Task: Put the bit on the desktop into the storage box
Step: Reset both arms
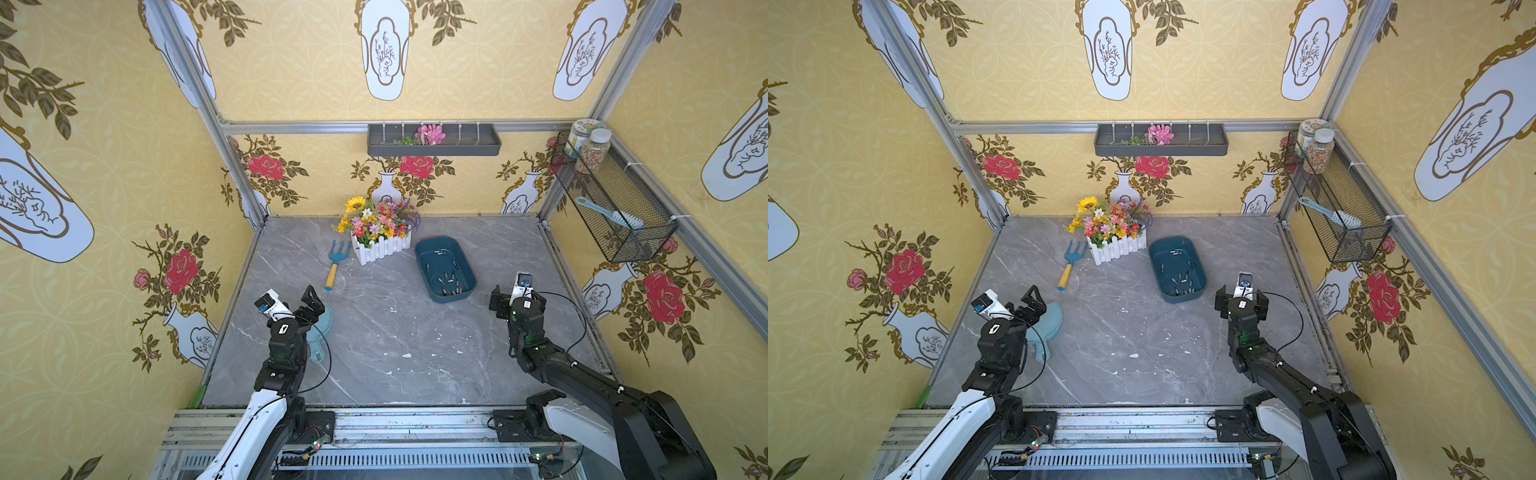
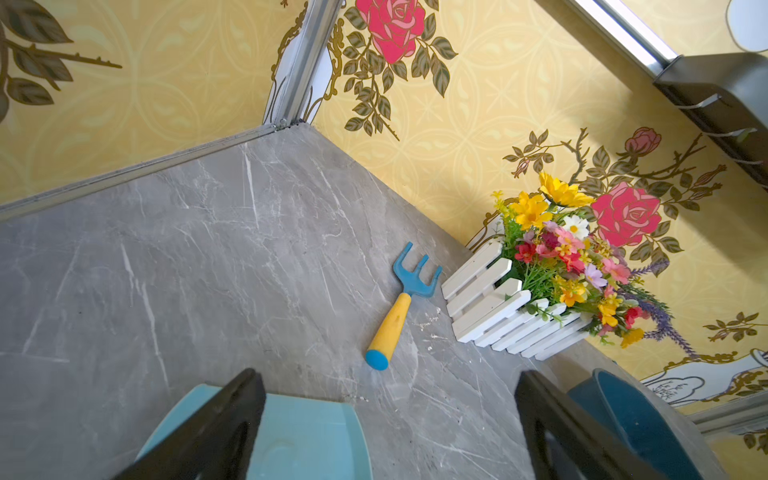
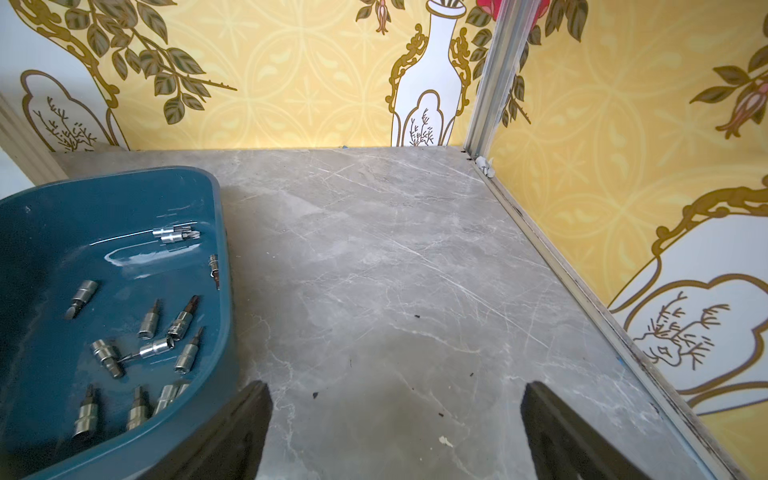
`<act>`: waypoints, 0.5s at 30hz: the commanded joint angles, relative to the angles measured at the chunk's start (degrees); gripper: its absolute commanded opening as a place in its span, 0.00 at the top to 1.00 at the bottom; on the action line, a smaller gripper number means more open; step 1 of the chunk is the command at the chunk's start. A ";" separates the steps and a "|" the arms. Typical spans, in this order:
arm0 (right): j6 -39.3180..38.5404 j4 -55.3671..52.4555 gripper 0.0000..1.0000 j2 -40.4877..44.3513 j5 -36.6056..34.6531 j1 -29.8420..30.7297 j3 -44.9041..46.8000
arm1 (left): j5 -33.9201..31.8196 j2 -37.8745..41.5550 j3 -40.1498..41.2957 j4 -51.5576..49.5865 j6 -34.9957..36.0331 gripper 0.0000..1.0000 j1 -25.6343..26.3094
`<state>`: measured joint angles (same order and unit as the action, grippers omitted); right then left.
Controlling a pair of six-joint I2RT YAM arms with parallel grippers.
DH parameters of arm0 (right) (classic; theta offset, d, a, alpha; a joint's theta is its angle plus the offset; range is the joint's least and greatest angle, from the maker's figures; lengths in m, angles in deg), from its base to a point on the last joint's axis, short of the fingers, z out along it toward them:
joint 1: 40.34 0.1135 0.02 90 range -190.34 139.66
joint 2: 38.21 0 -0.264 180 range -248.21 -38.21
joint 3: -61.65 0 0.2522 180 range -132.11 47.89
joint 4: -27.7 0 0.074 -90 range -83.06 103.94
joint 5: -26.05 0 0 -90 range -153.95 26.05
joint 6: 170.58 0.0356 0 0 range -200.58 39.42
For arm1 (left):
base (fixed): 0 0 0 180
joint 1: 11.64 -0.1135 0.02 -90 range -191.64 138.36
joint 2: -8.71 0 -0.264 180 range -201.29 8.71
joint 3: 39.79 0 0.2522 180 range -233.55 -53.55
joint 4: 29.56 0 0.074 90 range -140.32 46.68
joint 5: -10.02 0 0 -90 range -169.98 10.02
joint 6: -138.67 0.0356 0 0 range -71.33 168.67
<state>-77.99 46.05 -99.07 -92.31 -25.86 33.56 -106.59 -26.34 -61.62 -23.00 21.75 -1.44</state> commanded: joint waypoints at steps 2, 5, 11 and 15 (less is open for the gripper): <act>-1.14 0.60 0.03 -2.49 -0.64 -0.97 -2.03 | -2.27 0.48 1.20 4.45 1.95 0.00 0.00; 1.17 2.48 0.03 -5.16 1.85 -2.99 -0.20 | -2.97 0.85 1.50 4.81 1.78 0.00 -0.05; -1.95 14.30 0.03 -9.07 6.05 -5.00 3.34 | -5.71 0.10 0.93 5.54 4.60 0.00 -0.04; -1.68 27.72 0.03 -16.93 9.13 -7.92 6.49 | -9.16 -1.78 0.86 7.56 8.27 0.00 0.00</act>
<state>-79.15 60.44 -112.80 -86.32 -32.52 39.11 -112.38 -27.28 -60.68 -18.52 26.32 -1.44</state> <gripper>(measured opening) 0.971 0.999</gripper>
